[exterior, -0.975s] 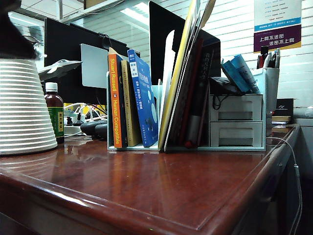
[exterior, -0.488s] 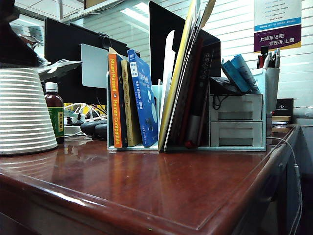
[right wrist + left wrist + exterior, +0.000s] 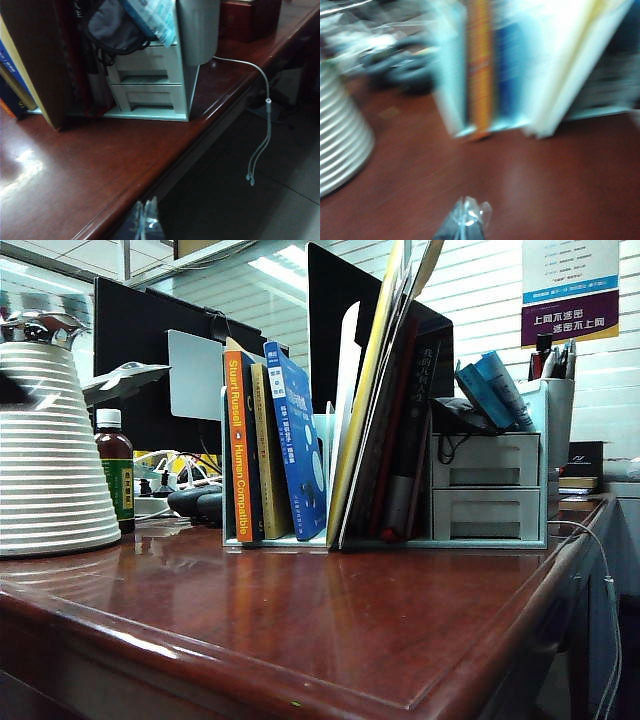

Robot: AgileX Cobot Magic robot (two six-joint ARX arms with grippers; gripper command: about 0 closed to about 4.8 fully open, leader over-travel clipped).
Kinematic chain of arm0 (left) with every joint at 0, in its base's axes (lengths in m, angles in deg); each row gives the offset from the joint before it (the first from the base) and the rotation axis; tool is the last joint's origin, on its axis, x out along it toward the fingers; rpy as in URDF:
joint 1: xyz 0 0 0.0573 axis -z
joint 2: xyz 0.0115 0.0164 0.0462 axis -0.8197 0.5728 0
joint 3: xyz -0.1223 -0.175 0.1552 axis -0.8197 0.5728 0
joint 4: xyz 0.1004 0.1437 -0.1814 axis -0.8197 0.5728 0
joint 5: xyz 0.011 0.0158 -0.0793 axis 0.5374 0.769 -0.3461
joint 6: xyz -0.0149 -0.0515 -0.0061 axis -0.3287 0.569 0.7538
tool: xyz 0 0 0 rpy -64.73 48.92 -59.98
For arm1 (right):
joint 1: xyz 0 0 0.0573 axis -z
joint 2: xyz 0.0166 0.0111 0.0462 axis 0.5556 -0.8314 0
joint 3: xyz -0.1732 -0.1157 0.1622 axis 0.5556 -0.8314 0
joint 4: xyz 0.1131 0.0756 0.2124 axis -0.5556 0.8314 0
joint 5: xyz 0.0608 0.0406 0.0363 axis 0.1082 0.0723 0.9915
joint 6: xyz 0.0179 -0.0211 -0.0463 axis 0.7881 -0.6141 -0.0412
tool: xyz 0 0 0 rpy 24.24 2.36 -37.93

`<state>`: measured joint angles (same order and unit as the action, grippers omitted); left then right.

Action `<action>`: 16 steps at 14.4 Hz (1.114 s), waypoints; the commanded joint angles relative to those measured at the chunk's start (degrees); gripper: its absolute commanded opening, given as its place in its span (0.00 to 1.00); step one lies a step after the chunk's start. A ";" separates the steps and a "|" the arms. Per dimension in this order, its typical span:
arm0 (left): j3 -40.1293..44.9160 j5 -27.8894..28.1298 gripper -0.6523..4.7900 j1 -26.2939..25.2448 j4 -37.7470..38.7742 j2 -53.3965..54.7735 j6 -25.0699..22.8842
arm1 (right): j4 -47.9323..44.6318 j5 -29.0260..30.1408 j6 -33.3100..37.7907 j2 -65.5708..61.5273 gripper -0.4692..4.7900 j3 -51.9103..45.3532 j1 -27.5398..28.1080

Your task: Pick up the blue book and put it on the bookshelf.

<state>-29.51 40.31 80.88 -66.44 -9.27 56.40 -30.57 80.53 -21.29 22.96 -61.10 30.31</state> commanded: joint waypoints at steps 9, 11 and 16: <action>5.38 -5.27 0.11 -20.72 18.03 -26.62 0.22 | -0.31 -0.09 0.24 0.72 0.08 0.22 -0.07; 5.38 -5.07 0.11 -20.76 18.23 -26.62 0.07 | 0.09 -0.07 0.24 0.87 0.08 0.22 -0.04; 5.38 -5.09 0.11 -20.76 18.23 -26.62 0.07 | 0.31 -0.07 0.24 0.94 0.08 0.22 -0.04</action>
<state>-24.18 35.44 60.22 -47.89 -35.90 56.62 -29.54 80.55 -21.29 23.71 -61.10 30.33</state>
